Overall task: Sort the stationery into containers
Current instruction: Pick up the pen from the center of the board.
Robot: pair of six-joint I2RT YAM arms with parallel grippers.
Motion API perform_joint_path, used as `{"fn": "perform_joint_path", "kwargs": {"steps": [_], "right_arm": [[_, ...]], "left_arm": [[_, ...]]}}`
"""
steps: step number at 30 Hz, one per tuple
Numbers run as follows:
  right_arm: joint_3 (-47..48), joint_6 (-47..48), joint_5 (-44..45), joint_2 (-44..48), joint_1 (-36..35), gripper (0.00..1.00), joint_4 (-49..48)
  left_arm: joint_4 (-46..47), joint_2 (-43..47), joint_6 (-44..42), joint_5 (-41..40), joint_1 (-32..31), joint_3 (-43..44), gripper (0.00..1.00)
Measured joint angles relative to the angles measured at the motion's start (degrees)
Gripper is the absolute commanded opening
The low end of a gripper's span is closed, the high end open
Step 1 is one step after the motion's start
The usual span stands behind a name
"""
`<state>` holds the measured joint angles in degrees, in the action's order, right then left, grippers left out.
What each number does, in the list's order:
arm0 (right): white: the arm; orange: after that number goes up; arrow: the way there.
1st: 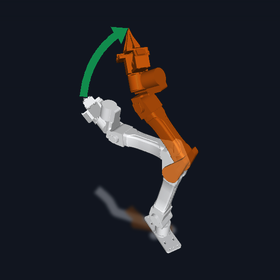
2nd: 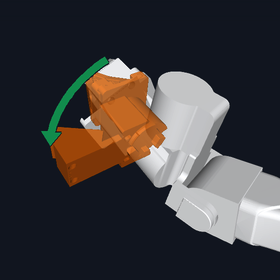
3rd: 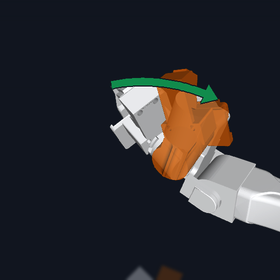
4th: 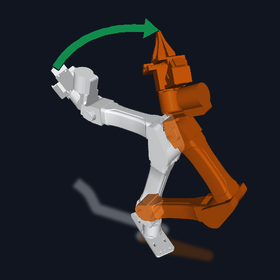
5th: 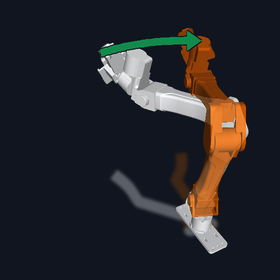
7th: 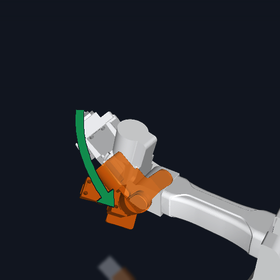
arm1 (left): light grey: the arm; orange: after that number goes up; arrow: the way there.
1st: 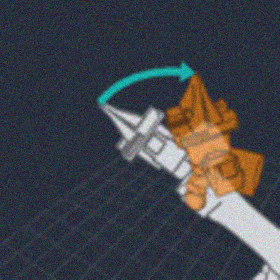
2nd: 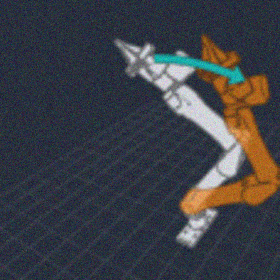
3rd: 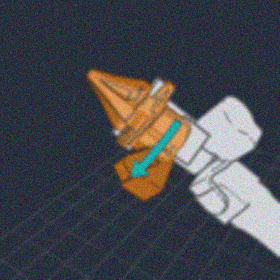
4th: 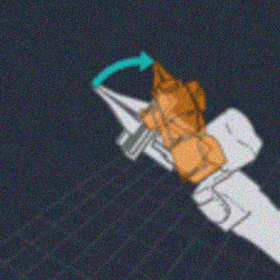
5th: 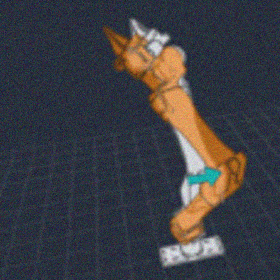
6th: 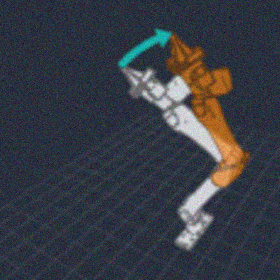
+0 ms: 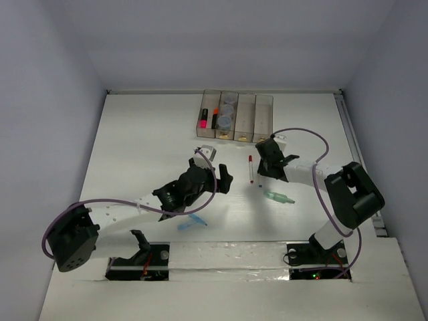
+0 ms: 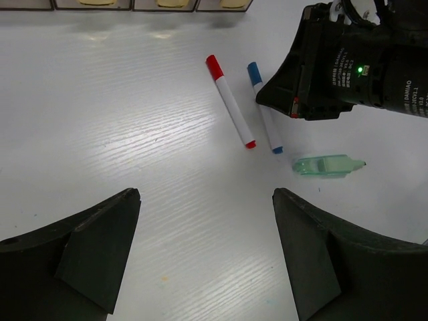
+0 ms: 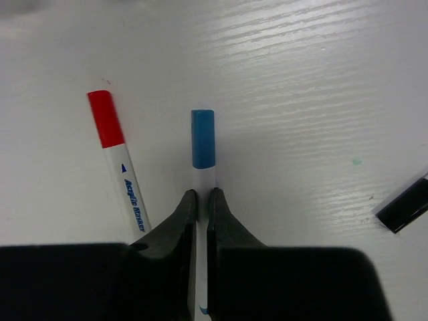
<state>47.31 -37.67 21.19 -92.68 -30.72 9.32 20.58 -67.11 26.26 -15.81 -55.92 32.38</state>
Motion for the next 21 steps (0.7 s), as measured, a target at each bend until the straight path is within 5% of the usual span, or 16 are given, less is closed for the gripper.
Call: {"fn": "perform_joint_path", "kwargs": {"steps": [11, 16, 21], "right_arm": [[2.19, 2.36, 3.37, 4.13, 0.61, 0.00, 2.25], [9.70, 6.32, 2.21, 7.52, 4.66, 0.00, 0.61], [20.33, 11.54, -2.86, 0.87, 10.34, 0.00, -3.52]], "left_arm": [[0.22, -6.10, -1.77, -1.42, 0.00, 2.36, 0.75], [0.39, -13.00, -1.81, -1.51, 0.00, 6.21, 0.72], [0.52, -20.48, -0.94, -2.60, 0.00, 11.69, 0.71]]}}
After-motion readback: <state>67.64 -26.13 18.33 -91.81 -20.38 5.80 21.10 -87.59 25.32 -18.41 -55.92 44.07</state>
